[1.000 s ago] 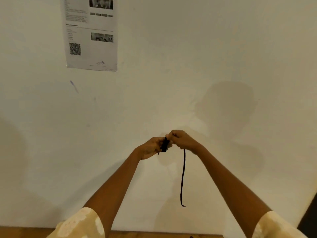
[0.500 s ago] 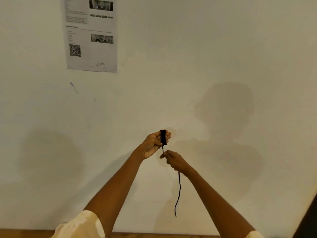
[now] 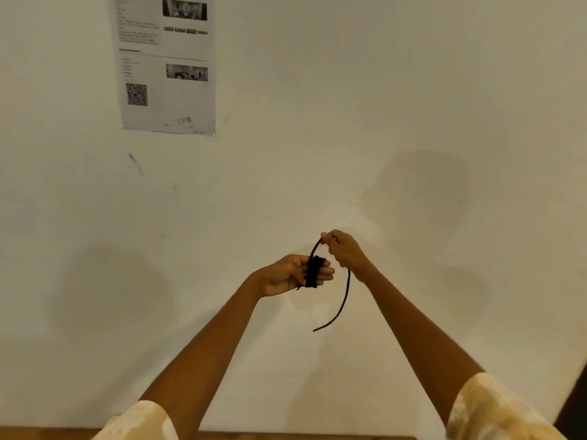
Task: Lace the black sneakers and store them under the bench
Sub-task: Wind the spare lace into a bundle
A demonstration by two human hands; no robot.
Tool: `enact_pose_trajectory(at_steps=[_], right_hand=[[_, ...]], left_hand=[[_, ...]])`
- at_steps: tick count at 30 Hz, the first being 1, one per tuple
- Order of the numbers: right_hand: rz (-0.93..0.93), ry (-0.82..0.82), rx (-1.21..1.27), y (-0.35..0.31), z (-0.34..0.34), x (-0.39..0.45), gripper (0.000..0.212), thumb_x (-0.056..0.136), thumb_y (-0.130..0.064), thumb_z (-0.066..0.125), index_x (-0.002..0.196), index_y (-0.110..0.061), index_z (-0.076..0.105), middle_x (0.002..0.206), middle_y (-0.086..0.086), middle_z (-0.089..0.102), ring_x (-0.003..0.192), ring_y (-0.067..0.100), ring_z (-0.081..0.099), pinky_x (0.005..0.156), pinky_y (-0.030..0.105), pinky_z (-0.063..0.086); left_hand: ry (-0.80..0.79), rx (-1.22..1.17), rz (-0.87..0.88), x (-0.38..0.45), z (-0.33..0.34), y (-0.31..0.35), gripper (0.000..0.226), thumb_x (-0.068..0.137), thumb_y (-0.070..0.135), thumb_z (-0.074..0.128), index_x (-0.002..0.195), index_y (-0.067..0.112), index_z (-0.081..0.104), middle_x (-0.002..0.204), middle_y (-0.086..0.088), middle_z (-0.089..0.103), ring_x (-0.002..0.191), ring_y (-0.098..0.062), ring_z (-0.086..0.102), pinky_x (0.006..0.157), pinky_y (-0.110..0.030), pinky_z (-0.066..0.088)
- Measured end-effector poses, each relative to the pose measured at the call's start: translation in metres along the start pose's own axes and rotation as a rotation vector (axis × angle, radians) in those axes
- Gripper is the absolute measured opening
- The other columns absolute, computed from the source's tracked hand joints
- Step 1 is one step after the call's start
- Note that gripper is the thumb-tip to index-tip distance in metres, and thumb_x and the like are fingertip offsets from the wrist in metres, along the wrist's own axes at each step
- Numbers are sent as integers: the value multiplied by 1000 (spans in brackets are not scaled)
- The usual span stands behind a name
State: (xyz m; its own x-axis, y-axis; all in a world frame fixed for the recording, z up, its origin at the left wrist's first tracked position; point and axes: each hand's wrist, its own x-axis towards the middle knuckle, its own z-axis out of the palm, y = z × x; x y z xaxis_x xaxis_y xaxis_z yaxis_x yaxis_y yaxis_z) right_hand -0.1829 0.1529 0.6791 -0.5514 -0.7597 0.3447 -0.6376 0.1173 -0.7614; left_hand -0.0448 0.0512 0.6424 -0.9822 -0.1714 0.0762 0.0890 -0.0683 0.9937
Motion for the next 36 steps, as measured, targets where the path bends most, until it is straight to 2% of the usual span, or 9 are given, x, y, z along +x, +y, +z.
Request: enact_pose_trajectory(at_steps=[3, 6, 10, 14, 23, 26, 30, 33, 36], right_hand=[[13, -103, -133, 33, 19, -9, 21, 97, -10, 43, 96, -2, 62, 83, 10, 58, 74, 17, 49, 65, 27, 37], [77, -241, -142, 44, 39, -32, 31, 101, -17, 35, 107, -8, 64, 76, -6, 50, 65, 6, 45, 58, 17, 34], [-13, -425, -187, 37, 47, -44, 31, 101, -29, 40, 108, -14, 66, 99, -4, 61, 84, 10, 53, 73, 19, 40], [-120, -234, -143, 13, 19, -28, 27, 98, -31, 49, 75, -22, 59, 69, -8, 53, 64, 7, 47, 63, 19, 36], [9, -35, 15, 8, 2, -1, 30, 99, -32, 45, 72, -19, 48, 64, -4, 43, 55, 8, 37, 52, 18, 29], [46, -162, -63, 28, 25, -18, 16, 99, -10, 39, 98, -16, 54, 68, -8, 43, 54, 6, 37, 45, 11, 29], [68, -250, -109, 38, 55, -36, 33, 102, -13, 31, 125, -7, 54, 76, -10, 47, 62, 4, 40, 55, 14, 31], [-6, -327, -284, 40, 62, -39, 36, 100, -7, 34, 131, -8, 53, 103, 9, 64, 79, 14, 50, 64, 18, 36], [-147, -320, -403, 36, 55, -37, 27, 99, -18, 47, 118, -9, 64, 101, 12, 69, 77, 16, 56, 62, 18, 35]], left_hand=[[73, -183, 102, 1, -2, 5, 67, 75, -32, 19, 125, -3, 51, 118, -15, 65, 111, -27, 62, 93, -32, 53], [246, -281, 146, 13, -9, 3, 70, 74, -32, 16, 131, -5, 44, 134, -20, 52, 123, -30, 52, 100, -35, 46], [382, -142, 97, 25, -16, -11, 68, 77, -29, 18, 135, -3, 41, 139, -18, 48, 129, -29, 47, 106, -36, 40], [341, 84, 30, 19, -13, -17, 52, 87, -20, 28, 133, -5, 45, 111, -11, 63, 97, -17, 62, 79, -19, 52], [12, -20, 13, 4, -3, 1, 67, 73, -32, 21, 124, -2, 53, 114, -12, 67, 108, -25, 64, 92, -31, 53], [81, -242, 89, 5, -5, 5, 64, 74, -31, 16, 120, -4, 53, 111, -14, 68, 102, -27, 66, 91, -33, 54], [225, -322, 95, 14, -10, -7, 58, 79, -24, 18, 125, -5, 47, 127, -19, 55, 118, -32, 53, 98, -37, 46], [365, -303, 111, 20, -14, -24, 44, 89, -13, 24, 127, -5, 46, 131, -21, 51, 124, -35, 48, 97, -36, 43], [420, -184, 9, 20, -19, -38, 35, 100, 5, 29, 126, -5, 50, 121, -20, 59, 106, -31, 59, 86, -31, 49]])
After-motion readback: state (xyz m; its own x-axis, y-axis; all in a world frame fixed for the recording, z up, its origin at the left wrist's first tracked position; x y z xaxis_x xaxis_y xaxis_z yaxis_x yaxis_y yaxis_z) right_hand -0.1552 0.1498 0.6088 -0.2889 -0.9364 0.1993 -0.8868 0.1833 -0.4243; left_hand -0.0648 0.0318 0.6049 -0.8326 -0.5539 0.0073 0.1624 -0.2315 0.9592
